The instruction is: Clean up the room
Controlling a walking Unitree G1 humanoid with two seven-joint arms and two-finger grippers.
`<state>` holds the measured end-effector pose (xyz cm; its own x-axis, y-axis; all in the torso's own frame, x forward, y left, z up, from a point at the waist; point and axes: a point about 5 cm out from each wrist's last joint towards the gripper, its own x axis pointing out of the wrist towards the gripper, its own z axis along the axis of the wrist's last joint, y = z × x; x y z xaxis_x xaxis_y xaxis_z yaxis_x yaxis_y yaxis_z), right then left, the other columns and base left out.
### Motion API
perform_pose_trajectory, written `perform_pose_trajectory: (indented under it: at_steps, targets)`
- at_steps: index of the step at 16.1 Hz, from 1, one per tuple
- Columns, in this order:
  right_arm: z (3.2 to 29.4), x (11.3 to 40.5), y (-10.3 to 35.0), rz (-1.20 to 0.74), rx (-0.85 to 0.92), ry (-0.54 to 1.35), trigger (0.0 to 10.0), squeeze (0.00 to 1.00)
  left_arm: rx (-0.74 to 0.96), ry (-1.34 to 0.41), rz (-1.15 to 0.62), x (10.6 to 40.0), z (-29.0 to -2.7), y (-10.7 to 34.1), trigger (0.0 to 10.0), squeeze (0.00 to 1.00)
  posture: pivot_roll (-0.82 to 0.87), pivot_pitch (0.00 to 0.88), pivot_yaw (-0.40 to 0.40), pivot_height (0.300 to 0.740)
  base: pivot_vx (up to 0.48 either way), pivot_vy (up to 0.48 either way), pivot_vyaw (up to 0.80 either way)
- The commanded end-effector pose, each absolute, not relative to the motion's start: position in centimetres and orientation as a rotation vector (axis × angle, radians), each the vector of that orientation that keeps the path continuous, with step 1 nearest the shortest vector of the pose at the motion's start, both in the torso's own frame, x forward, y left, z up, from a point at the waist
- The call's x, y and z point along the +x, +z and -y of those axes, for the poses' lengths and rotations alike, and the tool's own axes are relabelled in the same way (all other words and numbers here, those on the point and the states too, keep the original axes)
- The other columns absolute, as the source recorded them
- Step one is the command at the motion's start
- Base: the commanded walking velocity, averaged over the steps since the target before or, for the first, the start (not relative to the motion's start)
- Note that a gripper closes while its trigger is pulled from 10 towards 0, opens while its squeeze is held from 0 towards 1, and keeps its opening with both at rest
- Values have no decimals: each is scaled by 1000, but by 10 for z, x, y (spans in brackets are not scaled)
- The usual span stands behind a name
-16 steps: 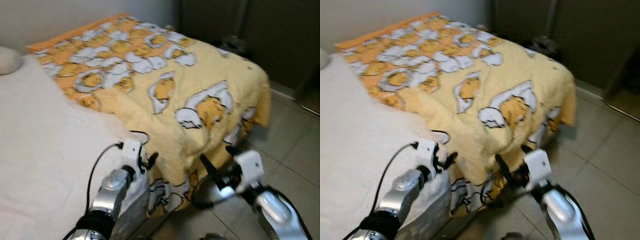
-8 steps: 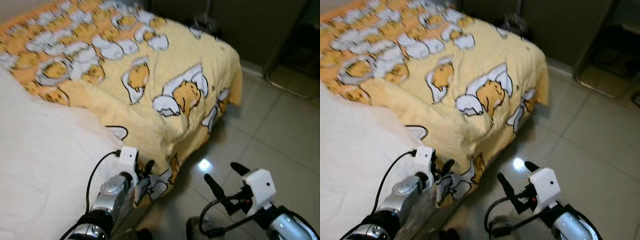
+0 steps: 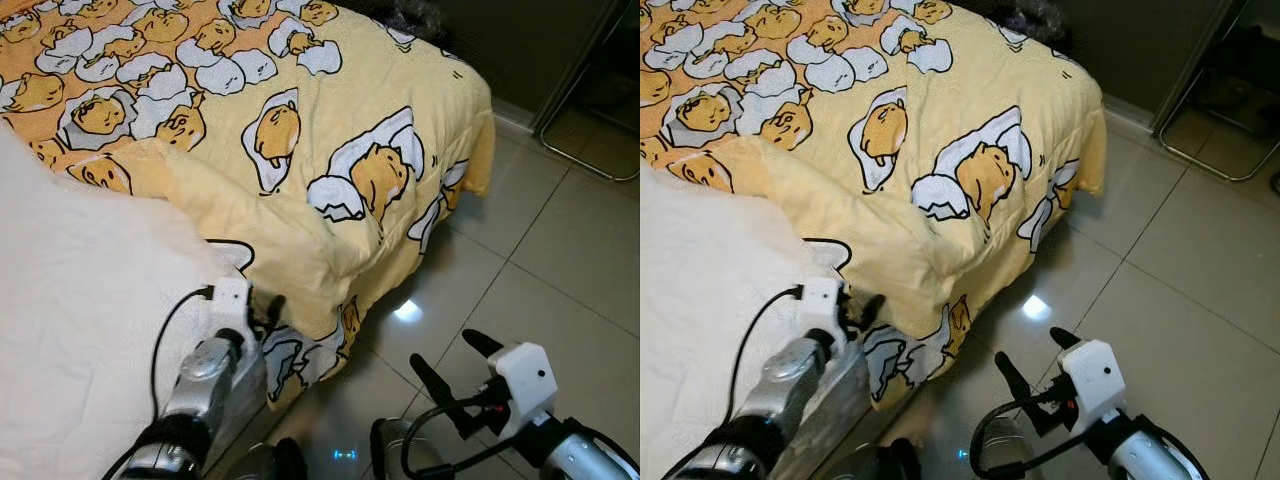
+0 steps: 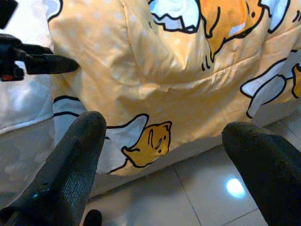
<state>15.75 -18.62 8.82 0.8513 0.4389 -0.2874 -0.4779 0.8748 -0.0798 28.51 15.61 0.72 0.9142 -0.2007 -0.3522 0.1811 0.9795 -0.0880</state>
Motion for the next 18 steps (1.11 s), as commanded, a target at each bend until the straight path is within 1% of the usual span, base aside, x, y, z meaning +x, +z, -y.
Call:
perform_pose_trajectory:
  at_steps: [1,4,7,10,11,12,13,15,16,18]
  targets:
    - [185,156,90,-269,-144,495,10000,0,-44,-183,-375,281,-164,5,10000,0,-360,225,109,740,0,0,0]
    - [180,158,88,-274,-134,504,10000,0,-30,-204,-367,273,-167,6,10000,0,-340,221,108,740,0,0,0]
    - [176,160,89,-270,-130,530,10000,0,-76,-240,-408,274,-148,-1,10000,0,-341,215,107,740,0,0,0]
    - [176,162,90,-266,-137,535,10000,0,-160,-302,-448,276,-123,-4,10000,0,-360,197,109,740,0,0,0]
    - [176,162,90,-267,-138,534,10000,0,-165,-313,-446,276,-120,-3,0,0,-367,187,113,740,0,0,0]
    - [177,162,90,-267,-140,532,10000,0,-181,-327,-446,276,-119,-3,0,0,-370,182,114,740,0,0,0]
    - [177,162,90,-267,-142,530,10000,0,-149,-320,-466,276,-120,-7,0,0,-370,178,116,740,0,0,0]
    - [176,163,90,-267,-141,530,10000,0,-105,-239,-529,272,-130,-17,0,0,-369,178,117,740,0,0,0]
    - [175,163,90,-266,-141,531,10000,0,-125,-228,-561,270,-132,-21,0,0,-368,182,116,740,0,0,0]
    - [175,163,90,-268,-143,533,10000,0,-174,-144,-584,269,-145,-24,0,0,-373,193,119,740,0,0,0]
